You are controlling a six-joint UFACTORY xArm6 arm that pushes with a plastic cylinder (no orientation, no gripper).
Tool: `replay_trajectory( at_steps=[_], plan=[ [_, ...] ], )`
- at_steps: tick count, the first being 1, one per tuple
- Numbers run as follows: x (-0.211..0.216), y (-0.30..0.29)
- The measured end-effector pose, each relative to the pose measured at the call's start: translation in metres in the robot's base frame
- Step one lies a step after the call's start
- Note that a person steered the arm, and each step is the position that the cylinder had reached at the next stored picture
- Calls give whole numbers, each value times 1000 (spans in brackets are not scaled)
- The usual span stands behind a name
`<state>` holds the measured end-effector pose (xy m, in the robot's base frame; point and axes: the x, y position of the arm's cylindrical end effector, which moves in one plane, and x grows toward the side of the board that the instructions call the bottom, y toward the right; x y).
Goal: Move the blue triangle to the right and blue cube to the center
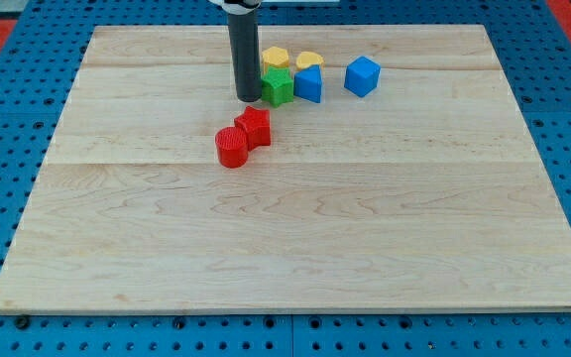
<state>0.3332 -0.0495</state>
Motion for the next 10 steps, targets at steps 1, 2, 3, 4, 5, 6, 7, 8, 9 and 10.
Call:
replay_trajectory(
  at_steps=[1, 2, 3, 4, 5, 6, 7, 8, 9, 10],
  plan=[
    [0, 31],
    [-17, 81],
    [-44, 117],
    [-59, 119],
    [-76, 119],
    [-97, 157],
    [-86, 181],
    [-55, 191],
    [-53, 177],
    [-16, 180]
  ],
)
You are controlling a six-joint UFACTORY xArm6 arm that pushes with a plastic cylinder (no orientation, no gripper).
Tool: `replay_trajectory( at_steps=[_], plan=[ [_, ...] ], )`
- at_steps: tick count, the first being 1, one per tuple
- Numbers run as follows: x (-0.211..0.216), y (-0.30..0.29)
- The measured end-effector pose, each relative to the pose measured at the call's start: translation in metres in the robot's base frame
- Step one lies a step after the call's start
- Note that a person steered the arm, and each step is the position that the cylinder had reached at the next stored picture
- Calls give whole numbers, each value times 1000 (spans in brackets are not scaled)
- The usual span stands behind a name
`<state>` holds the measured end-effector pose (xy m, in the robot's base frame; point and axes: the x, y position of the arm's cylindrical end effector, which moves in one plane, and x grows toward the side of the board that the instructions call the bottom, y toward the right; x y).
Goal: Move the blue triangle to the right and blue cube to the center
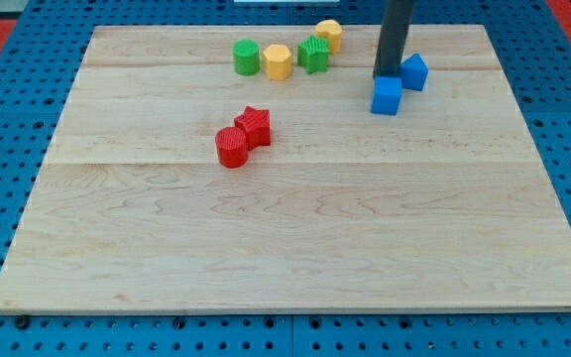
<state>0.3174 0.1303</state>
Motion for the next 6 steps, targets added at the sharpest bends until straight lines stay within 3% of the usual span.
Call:
replay_trajectory(
  at_steps=[2, 3, 4, 5, 6],
  plan=[
    [23, 56],
    [36, 17],
    [47, -72],
    [50, -96],
    [35, 10]
  ],
)
